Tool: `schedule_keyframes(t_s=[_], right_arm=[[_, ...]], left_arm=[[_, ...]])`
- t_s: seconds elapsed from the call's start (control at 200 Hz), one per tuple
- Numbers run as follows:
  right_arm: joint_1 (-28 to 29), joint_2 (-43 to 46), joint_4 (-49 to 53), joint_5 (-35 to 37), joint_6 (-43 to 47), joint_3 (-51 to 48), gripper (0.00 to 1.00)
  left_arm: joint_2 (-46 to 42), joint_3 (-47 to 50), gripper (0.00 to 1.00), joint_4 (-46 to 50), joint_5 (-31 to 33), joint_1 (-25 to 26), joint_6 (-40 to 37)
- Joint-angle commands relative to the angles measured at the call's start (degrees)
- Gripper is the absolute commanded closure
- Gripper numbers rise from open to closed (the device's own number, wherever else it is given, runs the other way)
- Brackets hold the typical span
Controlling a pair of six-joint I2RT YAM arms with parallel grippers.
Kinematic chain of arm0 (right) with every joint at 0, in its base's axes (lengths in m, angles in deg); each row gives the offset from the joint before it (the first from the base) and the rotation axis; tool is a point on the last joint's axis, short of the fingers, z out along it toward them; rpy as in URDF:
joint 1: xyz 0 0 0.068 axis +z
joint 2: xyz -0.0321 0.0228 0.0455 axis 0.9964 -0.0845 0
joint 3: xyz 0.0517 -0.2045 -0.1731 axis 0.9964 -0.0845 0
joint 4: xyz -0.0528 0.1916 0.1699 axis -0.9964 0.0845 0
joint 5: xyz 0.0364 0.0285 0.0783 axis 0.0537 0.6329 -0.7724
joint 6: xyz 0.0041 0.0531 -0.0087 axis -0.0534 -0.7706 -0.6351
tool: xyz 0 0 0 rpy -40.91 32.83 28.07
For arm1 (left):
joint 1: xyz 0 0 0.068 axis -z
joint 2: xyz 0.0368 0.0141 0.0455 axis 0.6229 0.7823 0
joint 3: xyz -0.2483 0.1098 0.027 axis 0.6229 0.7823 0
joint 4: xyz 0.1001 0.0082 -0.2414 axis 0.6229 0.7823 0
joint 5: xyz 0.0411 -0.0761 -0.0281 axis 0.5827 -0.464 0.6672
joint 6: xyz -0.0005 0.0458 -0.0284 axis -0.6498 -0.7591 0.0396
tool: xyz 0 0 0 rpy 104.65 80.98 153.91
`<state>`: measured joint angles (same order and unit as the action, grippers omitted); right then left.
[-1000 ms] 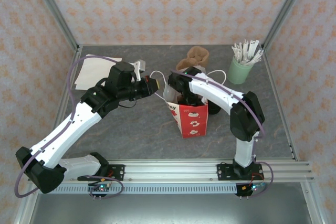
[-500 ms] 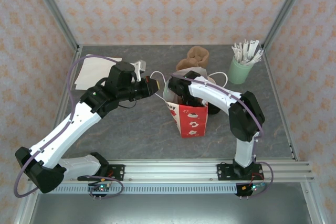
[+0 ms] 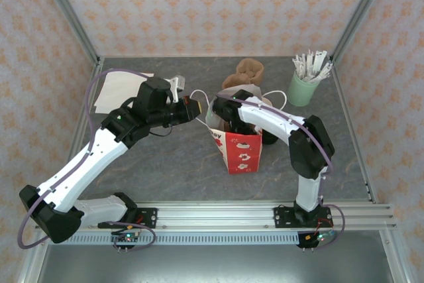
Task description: Pack the takeout coffee
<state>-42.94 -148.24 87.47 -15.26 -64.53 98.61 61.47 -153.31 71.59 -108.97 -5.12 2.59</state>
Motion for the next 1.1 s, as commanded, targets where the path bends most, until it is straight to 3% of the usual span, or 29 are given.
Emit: schedule_keyframes(t_s=[0.0, 0.721, 1.096], right_arm=[[-0.6, -2.6, -1.4, 0.7, 0.8, -2.0, 0.21], [-0.6, -1.3, 0.0, 1.4, 0.7, 0.4, 0.21], [-0.6, 1.6, 4.5, 4.0, -0.2, 7.0, 0.21]], left_arm=[[-0.6, -2.9, 0.94, -1.6, 2.3, 0.2, -0.8], [-0.1, -3.1, 0.94, -1.7, 3.0, 1.3, -0.9], [-0.2, -2.7, 0.94, -1.2, 3.7, 1.4, -1.3]])
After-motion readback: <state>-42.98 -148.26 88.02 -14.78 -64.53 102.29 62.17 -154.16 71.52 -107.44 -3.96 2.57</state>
